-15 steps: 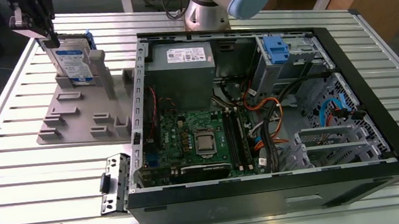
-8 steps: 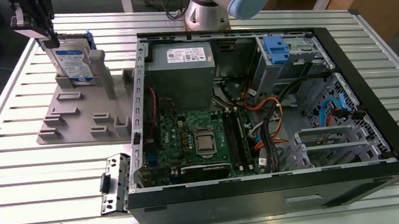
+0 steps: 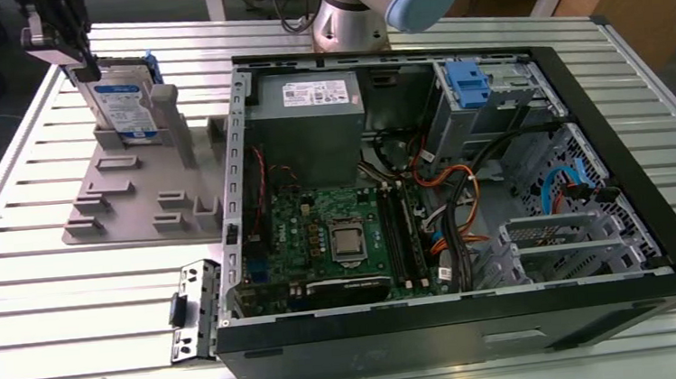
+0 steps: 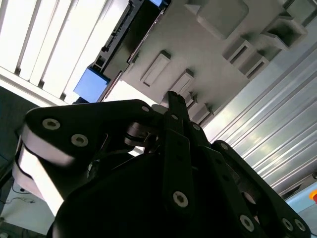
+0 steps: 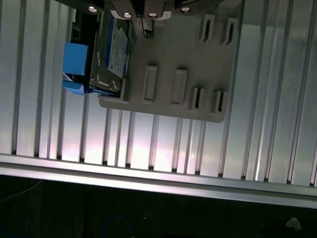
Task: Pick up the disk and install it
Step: 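Pick up the disk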
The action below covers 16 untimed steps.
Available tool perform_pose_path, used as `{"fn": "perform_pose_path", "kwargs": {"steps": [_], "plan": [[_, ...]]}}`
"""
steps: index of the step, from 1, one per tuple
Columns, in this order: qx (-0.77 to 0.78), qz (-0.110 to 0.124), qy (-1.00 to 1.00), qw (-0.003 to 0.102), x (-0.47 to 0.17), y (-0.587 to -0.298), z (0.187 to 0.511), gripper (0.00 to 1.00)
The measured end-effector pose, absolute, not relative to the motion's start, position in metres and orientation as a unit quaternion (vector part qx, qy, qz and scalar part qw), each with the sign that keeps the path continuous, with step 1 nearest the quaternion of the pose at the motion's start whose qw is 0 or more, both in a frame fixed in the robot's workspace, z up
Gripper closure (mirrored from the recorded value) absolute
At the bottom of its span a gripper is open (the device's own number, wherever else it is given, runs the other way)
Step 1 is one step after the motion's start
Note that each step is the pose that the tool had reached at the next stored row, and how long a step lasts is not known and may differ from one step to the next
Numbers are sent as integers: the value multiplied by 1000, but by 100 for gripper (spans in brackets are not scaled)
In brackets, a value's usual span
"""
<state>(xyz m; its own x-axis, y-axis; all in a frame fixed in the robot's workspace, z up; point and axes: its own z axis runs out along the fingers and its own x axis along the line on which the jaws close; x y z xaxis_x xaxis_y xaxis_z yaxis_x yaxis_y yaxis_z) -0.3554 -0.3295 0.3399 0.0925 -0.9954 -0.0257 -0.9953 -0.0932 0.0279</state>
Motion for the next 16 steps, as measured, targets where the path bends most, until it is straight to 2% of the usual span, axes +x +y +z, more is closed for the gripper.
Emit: {"fn": "perform_pose_path", "kwargs": {"steps": [16], "plan": [[769,-19,-639,2,-355,-330,340,90]]}}
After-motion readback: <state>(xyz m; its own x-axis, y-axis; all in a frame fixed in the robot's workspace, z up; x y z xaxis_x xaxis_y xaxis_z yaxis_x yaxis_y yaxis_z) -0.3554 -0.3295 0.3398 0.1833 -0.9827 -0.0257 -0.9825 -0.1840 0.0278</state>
